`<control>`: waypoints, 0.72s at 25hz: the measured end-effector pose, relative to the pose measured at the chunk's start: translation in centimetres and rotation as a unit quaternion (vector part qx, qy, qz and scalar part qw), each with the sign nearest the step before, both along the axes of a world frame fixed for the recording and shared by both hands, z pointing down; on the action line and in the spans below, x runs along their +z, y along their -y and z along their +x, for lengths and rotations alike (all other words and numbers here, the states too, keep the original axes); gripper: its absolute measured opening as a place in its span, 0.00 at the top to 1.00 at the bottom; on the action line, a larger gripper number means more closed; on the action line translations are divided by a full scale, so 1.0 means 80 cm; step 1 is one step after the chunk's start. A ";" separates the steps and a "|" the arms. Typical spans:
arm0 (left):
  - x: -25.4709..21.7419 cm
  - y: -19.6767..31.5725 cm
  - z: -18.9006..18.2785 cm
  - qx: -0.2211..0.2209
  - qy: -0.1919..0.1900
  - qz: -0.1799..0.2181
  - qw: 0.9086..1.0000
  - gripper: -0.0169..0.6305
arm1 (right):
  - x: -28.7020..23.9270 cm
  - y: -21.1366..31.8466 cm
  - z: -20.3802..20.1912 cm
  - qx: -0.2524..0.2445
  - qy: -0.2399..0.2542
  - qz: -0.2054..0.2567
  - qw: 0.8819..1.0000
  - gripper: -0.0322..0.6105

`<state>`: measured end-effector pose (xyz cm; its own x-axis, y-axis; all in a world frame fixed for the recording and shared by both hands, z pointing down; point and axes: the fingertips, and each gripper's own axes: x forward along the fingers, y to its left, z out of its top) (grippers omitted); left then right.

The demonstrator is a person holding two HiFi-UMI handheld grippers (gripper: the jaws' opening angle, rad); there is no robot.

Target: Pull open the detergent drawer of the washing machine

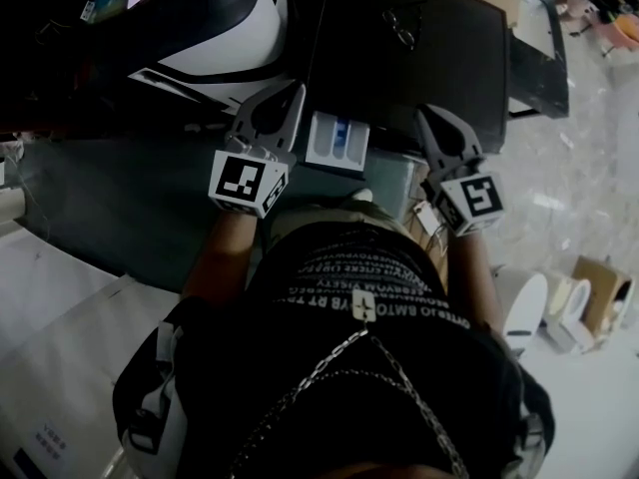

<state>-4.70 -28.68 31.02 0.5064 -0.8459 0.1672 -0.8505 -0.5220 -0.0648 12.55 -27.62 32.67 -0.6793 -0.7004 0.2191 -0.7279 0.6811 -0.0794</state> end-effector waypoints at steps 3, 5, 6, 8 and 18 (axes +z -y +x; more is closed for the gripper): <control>0.000 0.002 0.008 -0.009 0.002 -0.001 1.000 0.98 | 0.000 0.008 0.008 -0.012 0.000 0.001 1.000 0.95; 0.004 0.002 0.011 -0.016 0.002 -0.005 1.000 0.98 | 0.000 0.013 0.014 -0.016 0.001 0.003 1.000 0.95; 0.006 0.001 0.012 -0.019 0.002 -0.006 1.000 0.98 | 0.001 0.015 0.016 -0.017 0.002 0.004 1.000 0.95; 0.009 0.000 0.012 -0.022 0.004 -0.008 1.000 0.98 | 0.003 0.017 0.017 -0.019 0.006 0.003 1.000 0.95; 0.005 0.038 0.001 -0.024 0.005 -0.004 1.000 0.98 | 0.008 0.043 0.015 -0.011 0.007 -0.005 1.000 0.95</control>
<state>-4.65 -31.76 31.42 0.4640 -0.8676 0.1787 -0.8736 -0.4816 -0.0697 13.77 -31.06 33.32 -0.6980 -0.6830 0.2153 -0.7112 0.6964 -0.0963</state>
